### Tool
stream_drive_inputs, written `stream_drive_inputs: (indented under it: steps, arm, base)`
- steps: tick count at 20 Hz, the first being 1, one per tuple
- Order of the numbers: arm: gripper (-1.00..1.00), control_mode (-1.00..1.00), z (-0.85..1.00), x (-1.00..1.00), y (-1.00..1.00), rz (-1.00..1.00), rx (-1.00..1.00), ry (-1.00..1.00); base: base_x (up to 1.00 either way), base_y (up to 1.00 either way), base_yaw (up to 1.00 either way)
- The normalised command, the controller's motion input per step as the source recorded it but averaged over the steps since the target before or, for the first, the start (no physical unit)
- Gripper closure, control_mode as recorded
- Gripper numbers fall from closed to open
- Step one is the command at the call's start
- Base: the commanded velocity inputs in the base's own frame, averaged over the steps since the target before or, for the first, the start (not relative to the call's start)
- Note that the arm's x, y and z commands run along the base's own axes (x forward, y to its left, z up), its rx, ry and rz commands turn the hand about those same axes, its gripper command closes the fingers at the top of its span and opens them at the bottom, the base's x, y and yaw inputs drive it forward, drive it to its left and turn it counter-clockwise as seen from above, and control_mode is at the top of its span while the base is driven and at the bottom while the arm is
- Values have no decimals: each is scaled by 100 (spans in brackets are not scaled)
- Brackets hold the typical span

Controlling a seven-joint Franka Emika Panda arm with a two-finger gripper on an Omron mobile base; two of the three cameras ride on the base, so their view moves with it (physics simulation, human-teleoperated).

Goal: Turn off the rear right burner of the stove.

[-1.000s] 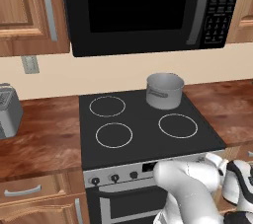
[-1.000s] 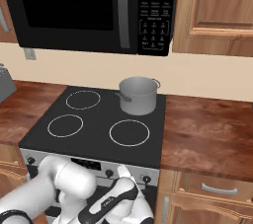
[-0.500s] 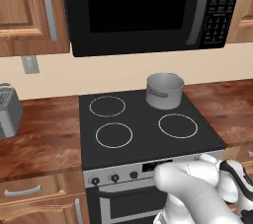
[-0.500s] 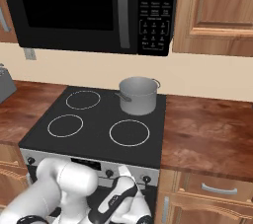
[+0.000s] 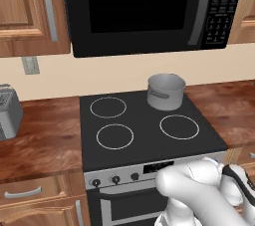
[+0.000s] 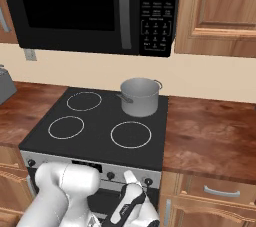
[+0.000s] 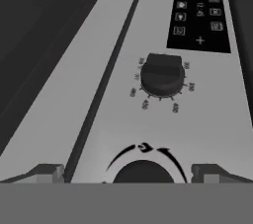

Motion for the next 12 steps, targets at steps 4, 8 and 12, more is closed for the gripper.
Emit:
stream_drive_inputs:
  steps: [4,8,12]
  arm:
    - [-100,-100,-23,31,-19,0,0,0]
    - [-100,-100,-20,28,-1,0,0,0]
    - [-100,-100,-7,13,0,0,0,0]
  base:
    - [0,0,0]
    - [0,0,0]
    - [0,0,0]
